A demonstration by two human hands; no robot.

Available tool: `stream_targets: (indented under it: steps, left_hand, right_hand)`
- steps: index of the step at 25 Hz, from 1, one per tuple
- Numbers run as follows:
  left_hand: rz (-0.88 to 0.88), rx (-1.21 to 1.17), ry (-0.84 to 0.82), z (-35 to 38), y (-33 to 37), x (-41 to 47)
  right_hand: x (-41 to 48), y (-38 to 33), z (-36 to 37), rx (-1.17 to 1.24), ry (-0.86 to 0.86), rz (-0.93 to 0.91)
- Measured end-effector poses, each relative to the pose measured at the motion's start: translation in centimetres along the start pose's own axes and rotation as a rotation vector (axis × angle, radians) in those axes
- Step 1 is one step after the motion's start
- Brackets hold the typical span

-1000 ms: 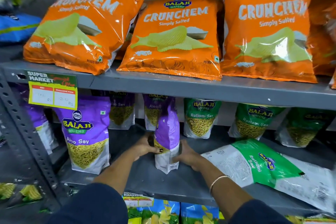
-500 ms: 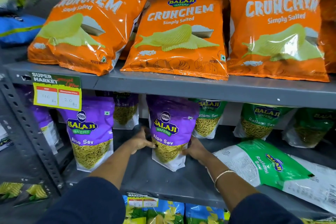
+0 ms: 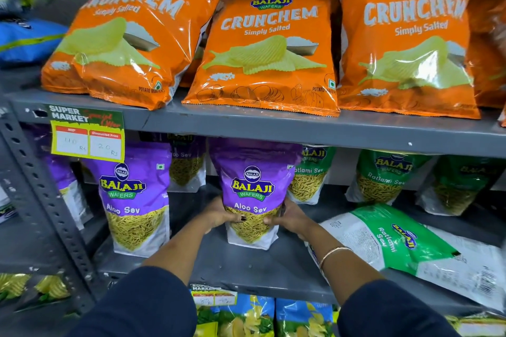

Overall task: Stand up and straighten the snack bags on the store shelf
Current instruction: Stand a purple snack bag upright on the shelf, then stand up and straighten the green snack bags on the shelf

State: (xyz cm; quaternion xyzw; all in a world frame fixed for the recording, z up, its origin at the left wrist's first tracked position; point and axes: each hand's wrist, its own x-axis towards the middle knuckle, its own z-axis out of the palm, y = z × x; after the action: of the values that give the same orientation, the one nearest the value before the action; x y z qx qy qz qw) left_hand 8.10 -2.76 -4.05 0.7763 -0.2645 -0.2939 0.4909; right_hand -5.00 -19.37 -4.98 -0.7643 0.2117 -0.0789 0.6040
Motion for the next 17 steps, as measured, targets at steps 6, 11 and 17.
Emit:
stream_targets:
  steps: [6, 11, 17]
  left_hand:
    - [-0.613, 0.642, -0.445, 0.5, 2.0, -1.9]
    - [-0.475, 0.519, -0.758, 7.7, 6.8, -1.6]
    - [0.16, 0.411, -0.276, 16.2, 8.4, 1.9]
  right_hand:
    - [-2.3, -1.8, -2.8, -0.182, 0.314, 0.1]
    - [-6.9, -2.0, -9.0, -0.23, 0.368, 0.545]
    - [-13.6, 1.4, -12.5, -0.048, 0.103, 0.985]
